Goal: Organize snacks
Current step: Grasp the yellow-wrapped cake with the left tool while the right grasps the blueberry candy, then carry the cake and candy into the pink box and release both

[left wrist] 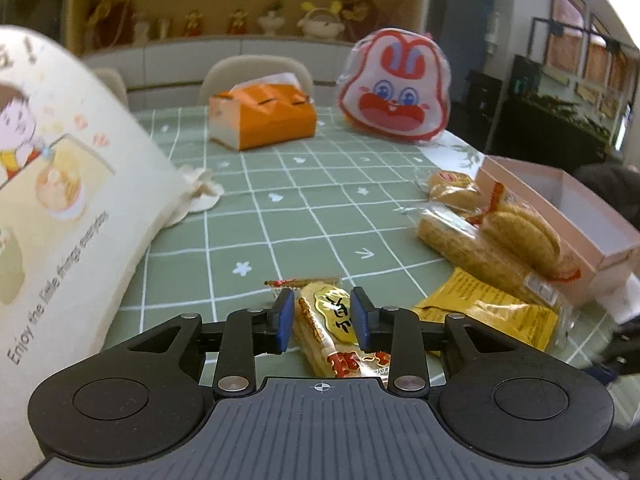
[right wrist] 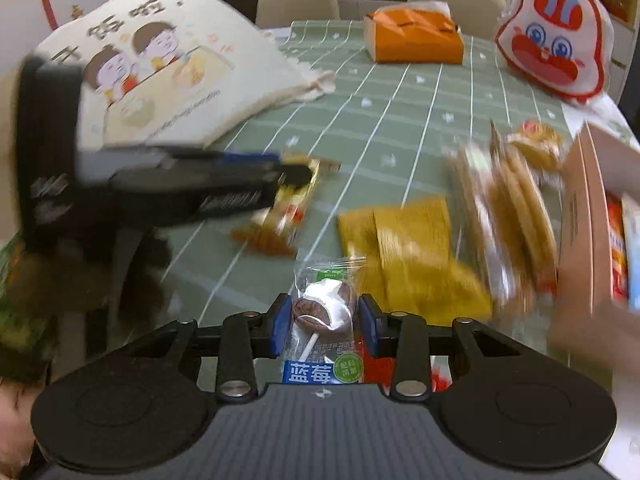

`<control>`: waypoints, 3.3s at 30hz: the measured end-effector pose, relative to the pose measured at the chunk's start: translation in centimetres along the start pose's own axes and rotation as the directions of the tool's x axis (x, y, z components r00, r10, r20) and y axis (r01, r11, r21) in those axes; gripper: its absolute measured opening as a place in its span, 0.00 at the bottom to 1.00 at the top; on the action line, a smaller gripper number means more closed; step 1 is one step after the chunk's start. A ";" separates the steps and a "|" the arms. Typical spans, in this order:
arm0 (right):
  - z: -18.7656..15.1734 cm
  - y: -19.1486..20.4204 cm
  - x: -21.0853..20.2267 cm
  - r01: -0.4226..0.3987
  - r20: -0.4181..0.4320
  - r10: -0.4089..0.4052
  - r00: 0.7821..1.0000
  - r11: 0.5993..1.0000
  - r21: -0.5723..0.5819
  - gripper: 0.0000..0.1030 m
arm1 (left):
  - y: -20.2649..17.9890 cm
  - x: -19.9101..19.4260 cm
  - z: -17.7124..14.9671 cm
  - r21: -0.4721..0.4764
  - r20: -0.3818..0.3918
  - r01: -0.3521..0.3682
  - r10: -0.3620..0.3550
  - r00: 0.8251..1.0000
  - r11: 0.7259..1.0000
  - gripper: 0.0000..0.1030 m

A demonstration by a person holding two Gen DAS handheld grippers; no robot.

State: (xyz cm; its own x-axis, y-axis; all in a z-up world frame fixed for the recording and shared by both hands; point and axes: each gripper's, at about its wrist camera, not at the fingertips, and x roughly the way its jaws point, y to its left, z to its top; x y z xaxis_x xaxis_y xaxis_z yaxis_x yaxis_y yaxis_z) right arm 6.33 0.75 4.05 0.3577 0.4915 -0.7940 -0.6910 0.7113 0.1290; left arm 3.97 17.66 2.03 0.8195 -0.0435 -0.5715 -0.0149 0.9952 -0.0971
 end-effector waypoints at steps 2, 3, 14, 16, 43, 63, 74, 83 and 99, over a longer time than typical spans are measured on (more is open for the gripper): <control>-1.7 0.0 -1.0 -0.004 0.003 0.004 1.000 1.000 0.001 0.35 | -0.5 0.1 -0.2 0.037 -0.003 0.016 -0.016 1.000 0.999 0.39; -2.5 0.0 -1.6 0.006 0.009 -0.006 1.000 1.000 -0.004 0.35 | -0.9 0.3 -0.4 0.063 -0.010 0.013 -0.012 1.000 0.998 0.44; -8.6 -4.6 -6.6 0.260 0.129 -0.270 0.954 0.962 0.088 0.36 | -1.5 0.2 -0.6 0.049 -0.078 0.063 -0.059 0.995 0.997 0.46; -9.2 -5.6 -6.5 0.288 0.121 -0.302 0.946 0.950 0.125 0.43 | -2.1 -0.1 -0.9 0.070 -0.089 0.089 -0.083 0.993 0.994 0.47; -13.5 -6.2 -8.9 0.271 0.200 -0.275 0.940 0.961 0.047 0.36 | -3.9 -6.0 -3.5 0.121 -0.127 0.125 -0.110 0.986 0.985 0.39; -4.4 -14.3 -23.2 0.346 0.409 -0.426 0.807 0.902 0.257 0.36 | -18.4 -4.8 14.2 0.018 0.089 0.479 -0.479 0.873 0.877 0.39; -0.5 -22.4 -18.5 0.312 0.326 -0.449 0.832 0.864 0.395 0.36 | -19.5 11.7 14.3 -0.112 -0.048 0.303 -0.310 0.950 0.946 0.42; 1.5 -26.0 -10.5 0.290 0.238 -0.408 0.881 0.865 0.409 0.37 | -13.5 7.2 10.5 -0.273 0.004 0.399 -0.414 0.910 0.875 0.42; -5.5 -17.1 -11.7 0.232 0.257 -0.347 0.902 0.892 0.388 0.66 | -3.2 0.1 1.2 -0.261 -0.014 0.310 -0.324 0.946 0.914 0.42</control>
State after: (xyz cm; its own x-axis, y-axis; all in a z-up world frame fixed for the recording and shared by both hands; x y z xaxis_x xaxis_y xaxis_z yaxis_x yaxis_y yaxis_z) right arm 10.45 -19.95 7.88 0.7240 0.3259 -0.6080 -0.2892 0.9436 0.1613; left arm 4.74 14.58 3.25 0.7720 -0.3652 -0.5203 0.0904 0.8732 -0.4789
